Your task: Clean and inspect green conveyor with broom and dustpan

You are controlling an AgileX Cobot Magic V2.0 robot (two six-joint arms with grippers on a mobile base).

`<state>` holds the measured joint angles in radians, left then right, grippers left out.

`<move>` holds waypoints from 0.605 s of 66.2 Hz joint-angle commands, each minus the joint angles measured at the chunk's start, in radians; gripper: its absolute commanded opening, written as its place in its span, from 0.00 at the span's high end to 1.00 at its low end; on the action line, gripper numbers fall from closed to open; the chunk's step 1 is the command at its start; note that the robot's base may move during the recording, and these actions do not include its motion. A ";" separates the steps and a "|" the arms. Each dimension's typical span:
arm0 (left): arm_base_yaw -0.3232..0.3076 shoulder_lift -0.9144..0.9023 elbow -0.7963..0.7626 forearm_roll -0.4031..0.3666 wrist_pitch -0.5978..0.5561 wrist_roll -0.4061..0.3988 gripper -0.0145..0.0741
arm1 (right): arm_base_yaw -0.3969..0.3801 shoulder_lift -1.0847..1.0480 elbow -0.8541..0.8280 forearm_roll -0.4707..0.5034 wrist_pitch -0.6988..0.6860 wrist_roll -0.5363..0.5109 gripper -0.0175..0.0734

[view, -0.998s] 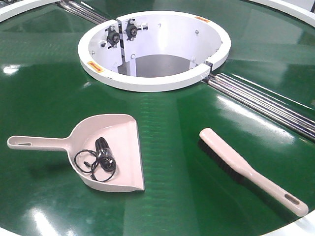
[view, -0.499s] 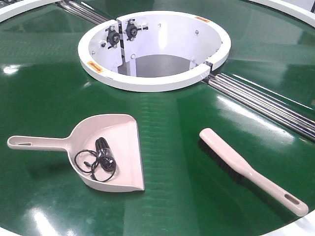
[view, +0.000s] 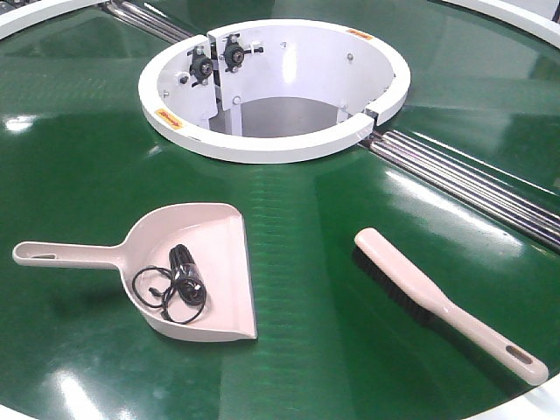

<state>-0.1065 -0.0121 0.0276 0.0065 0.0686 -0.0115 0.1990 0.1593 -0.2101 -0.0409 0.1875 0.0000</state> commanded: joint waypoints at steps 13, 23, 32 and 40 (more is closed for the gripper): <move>0.004 -0.014 0.010 -0.007 -0.069 -0.011 0.84 | -0.008 0.012 -0.026 0.000 -0.078 0.000 0.82; 0.004 -0.014 0.010 -0.007 -0.069 -0.011 0.84 | -0.008 0.012 -0.026 0.000 -0.078 0.000 0.82; 0.004 -0.014 0.010 -0.007 -0.069 -0.011 0.84 | -0.008 0.012 -0.026 0.000 -0.078 0.000 0.82; 0.004 -0.014 0.010 -0.007 -0.069 -0.011 0.84 | -0.008 0.012 -0.026 0.000 -0.078 0.000 0.82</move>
<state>-0.1065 -0.0121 0.0276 0.0065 0.0697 -0.0115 0.1990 0.1593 -0.2101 -0.0409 0.1875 0.0000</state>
